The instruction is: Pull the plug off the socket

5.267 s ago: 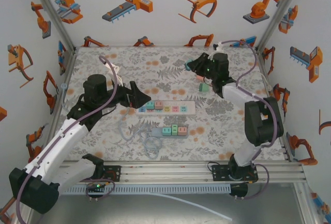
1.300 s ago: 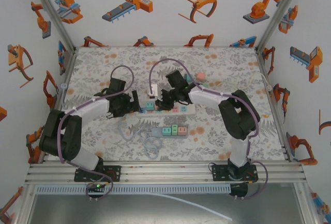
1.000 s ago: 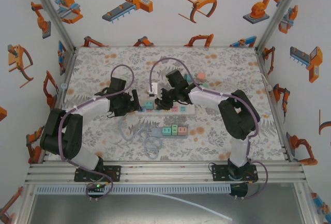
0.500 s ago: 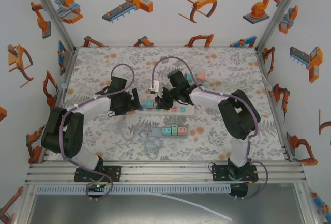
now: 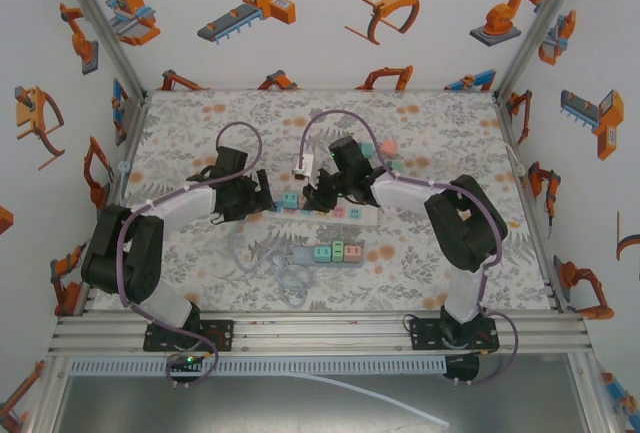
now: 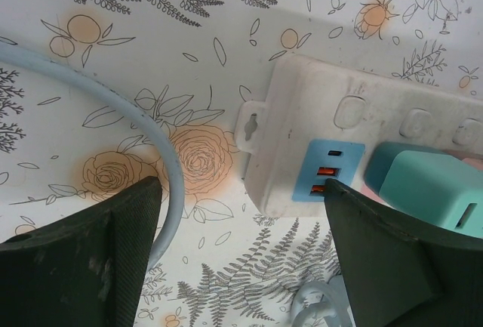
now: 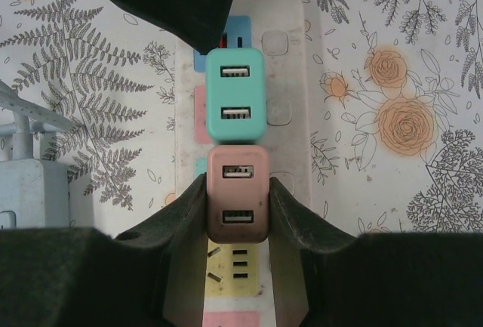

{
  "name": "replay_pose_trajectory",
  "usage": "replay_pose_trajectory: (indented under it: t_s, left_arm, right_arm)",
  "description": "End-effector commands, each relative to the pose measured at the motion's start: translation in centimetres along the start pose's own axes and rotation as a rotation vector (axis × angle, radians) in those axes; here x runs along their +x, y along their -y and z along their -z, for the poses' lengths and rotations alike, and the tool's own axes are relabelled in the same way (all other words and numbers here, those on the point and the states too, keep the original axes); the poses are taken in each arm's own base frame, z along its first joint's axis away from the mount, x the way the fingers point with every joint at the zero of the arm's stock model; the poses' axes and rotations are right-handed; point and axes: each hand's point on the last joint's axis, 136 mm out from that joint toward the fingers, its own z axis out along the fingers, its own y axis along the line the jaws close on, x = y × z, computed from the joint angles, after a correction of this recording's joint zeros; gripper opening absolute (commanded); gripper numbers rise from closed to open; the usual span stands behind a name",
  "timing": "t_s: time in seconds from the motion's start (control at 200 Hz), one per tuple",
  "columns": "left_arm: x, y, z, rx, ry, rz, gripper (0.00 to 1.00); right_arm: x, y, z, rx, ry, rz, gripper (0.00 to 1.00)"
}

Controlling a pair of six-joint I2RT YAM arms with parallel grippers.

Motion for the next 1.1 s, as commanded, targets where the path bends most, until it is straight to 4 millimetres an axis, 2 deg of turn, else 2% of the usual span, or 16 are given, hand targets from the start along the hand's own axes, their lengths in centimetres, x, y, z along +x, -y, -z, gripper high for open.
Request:
replay_pose_trajectory:
  t_s: [0.0, 0.095, 0.346, 0.496, 0.656, 0.777, 0.932, 1.012, 1.097]
  left_arm:
    - [4.4, -4.6, -1.5, -0.203, -0.137, -0.036, 0.8]
    - [4.5, -4.6, -1.6, -0.204, -0.14, -0.033, 0.8]
    - [4.0, -4.6, -1.0, -0.205, -0.11, -0.035, 0.81]
    - [3.6, -4.2, -0.4, -0.19, -0.095, -0.034, 0.82]
    - [2.5, -3.1, 1.1, -0.147, -0.065, -0.033, 0.84]
    - [1.1, -1.5, 2.9, -0.079, -0.017, -0.028, 0.86]
    - [-0.8, 1.3, 6.3, 0.056, 0.063, -0.048, 0.88]
    - [-1.5, 3.3, 8.6, 0.166, 0.111, -0.083, 0.91]
    - [-2.1, 5.3, 11.6, 0.28, 0.178, -0.136, 0.94]
  right_arm:
    - [-7.0, 0.3, 3.0, 0.04, 0.193, 0.142, 0.09]
    - [-7.3, 0.3, 3.2, 0.03, 0.217, 0.112, 0.09]
    - [-6.3, 0.2, 3.2, 0.037, 0.187, 0.123, 0.08]
    - [-7.2, 0.4, 4.0, 0.068, 0.213, 0.122, 0.09]
    - [-9.3, 1.1, 5.8, 0.144, 0.274, 0.095, 0.09]
    - [-11.0, 1.7, 7.5, 0.213, 0.323, 0.054, 0.09]
    - [-12.6, 4.1, 10.5, 0.363, 0.417, -0.102, 0.09]
    - [-12.2, 6.7, 12.5, 0.503, 0.49, -0.263, 0.08]
    - [-10.8, 9.3, 14.6, 0.616, 0.562, -0.471, 0.08]
